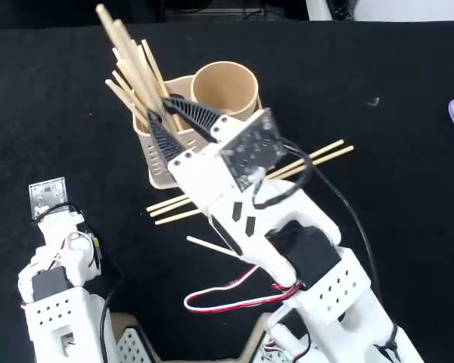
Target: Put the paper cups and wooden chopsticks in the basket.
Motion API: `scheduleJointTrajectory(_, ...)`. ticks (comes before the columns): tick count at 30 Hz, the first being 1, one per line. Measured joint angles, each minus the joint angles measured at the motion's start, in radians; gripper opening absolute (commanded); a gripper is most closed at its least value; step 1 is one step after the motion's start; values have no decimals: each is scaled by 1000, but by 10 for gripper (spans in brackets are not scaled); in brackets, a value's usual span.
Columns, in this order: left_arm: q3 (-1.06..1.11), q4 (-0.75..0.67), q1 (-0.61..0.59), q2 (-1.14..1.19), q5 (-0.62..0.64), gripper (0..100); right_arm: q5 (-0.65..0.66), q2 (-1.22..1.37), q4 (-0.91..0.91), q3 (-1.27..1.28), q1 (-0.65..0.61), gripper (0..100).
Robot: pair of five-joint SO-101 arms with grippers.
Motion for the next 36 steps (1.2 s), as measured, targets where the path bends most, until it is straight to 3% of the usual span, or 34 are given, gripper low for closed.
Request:
scheduleJointTrajectory(9, 0, 0, 0, 0, 0, 127, -5, 178, -308, 0, 6, 11)
scheduleJointTrajectory(15, 0, 0, 0, 0, 0, 127, -5, 400, -402, 0, 80, 11)
scheduleJointTrajectory(19, 0, 0, 0, 0, 0, 127, -5, 486, -402, 0, 104, 25)
scheduleJointTrajectory(24, 0, 0, 0, 0, 0, 127, -5, 497, -328, -2, 107, 181)
scheduleJointTrajectory(30, 0, 0, 0, 0, 0, 127, -6, 456, -184, -46, 107, 141)
scheduleJointTrajectory(36, 0, 0, 0, 0, 0, 127, -6, 241, -18, -75, 107, 139)
